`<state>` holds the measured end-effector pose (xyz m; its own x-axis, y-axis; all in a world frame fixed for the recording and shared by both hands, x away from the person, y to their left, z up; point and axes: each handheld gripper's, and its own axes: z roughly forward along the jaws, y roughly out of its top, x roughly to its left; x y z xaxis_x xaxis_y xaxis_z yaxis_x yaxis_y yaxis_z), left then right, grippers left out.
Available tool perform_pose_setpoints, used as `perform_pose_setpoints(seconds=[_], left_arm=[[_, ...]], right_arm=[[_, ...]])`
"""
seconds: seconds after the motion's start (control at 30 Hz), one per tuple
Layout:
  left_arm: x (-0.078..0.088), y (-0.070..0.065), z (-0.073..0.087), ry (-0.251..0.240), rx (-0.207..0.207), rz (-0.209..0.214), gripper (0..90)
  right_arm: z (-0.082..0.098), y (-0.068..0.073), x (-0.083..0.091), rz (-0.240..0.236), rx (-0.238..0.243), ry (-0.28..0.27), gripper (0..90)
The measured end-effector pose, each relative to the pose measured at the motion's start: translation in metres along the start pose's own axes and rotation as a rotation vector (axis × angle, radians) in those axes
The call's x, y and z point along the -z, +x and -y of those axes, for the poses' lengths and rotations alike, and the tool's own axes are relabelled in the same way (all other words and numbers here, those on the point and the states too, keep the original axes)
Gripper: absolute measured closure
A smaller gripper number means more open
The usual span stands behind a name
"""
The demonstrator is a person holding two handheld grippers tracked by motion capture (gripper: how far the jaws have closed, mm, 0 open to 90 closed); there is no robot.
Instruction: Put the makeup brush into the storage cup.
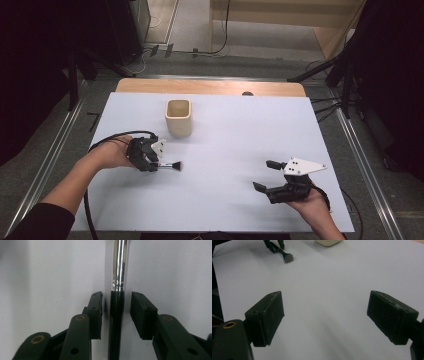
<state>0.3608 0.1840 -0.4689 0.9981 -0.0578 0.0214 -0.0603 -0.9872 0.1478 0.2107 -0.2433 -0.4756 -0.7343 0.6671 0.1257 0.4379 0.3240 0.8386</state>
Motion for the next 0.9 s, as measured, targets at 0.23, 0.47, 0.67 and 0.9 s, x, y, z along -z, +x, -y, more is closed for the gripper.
perform_pose_setpoints(seconds=[0.23, 0.47, 0.67, 0.9], left_arm=[[0.0001, 0.0001, -0.0016, 0.010, -0.004, 0.012, 72.8], [0.0003, 0.0025, -0.0013, 0.007, -0.005, 0.024, 80.2], [0.0008, 0.0002, -0.0002, -0.001, -0.022, 0.003, 80.5], [0.0022, 0.0026, 0.0021, -0.015, 0.020, 0.028, 80.8]], right_arm=[[0.0007, -0.0005, 0.0015, 0.003, -0.005, -0.003, 15.0], [-0.0007, 0.0035, 0.0030, -0.022, -0.005, -0.013, 15.3], [-0.0011, 0.0051, 0.0014, -0.034, 0.005, -0.008, 15.3], [-0.0022, 0.0057, 0.0037, -0.033, 0.007, -0.024, 15.4]])
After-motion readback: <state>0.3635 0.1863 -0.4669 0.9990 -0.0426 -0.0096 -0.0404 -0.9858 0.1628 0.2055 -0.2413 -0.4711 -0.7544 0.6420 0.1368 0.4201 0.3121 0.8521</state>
